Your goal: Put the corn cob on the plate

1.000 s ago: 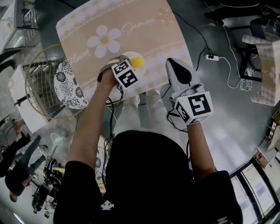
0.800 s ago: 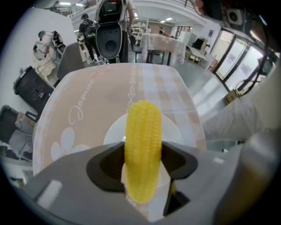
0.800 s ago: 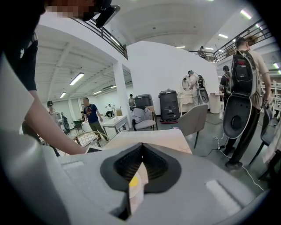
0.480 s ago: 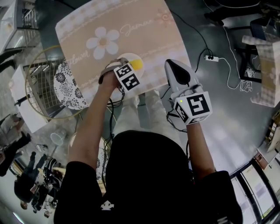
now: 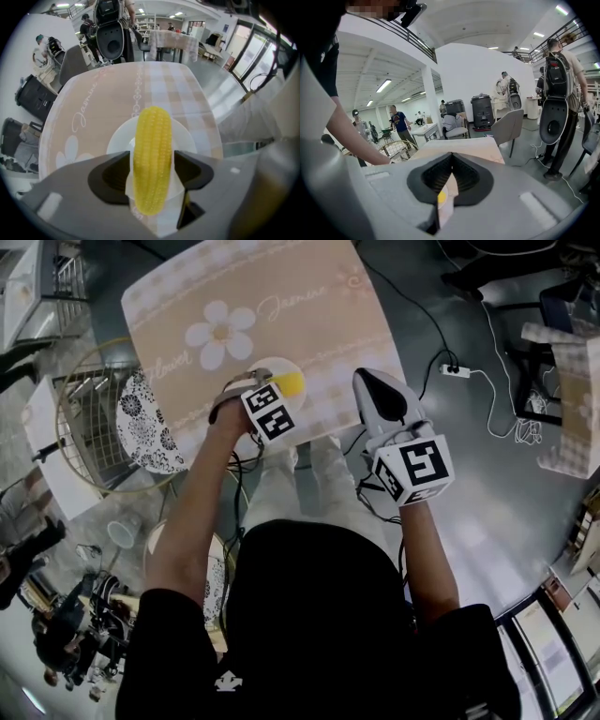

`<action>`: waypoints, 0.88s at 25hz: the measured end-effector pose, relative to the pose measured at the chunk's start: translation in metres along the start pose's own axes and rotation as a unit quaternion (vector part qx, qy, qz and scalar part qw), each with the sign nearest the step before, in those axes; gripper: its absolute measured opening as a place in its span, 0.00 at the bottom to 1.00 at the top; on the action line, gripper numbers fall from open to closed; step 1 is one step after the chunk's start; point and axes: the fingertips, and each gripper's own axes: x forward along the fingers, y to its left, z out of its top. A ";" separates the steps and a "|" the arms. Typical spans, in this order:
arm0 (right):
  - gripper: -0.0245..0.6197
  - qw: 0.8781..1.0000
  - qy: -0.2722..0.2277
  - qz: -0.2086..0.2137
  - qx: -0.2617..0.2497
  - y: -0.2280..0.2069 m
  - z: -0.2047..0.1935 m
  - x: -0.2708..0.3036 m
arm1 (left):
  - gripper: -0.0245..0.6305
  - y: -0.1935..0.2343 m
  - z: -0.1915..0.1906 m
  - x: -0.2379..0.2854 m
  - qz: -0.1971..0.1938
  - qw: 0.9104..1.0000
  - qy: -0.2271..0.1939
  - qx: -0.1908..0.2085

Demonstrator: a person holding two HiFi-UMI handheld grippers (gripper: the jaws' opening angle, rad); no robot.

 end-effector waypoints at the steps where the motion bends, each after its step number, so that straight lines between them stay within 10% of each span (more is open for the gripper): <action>1: 0.04 1.000 0.000 0.002 0.000 0.000 0.000 0.001 | 0.52 0.000 -0.002 -0.001 -0.004 1.000 -0.001 -0.006; 13: 0.04 1.000 -0.006 0.026 -0.013 0.001 0.010 0.005 | 0.53 0.012 -0.001 -0.040 0.033 0.997 -0.045 -0.045; 22: 0.04 0.998 -0.012 0.050 -0.024 0.007 0.018 -0.001 | 0.28 0.018 0.007 -0.105 0.124 0.981 -0.112 -0.095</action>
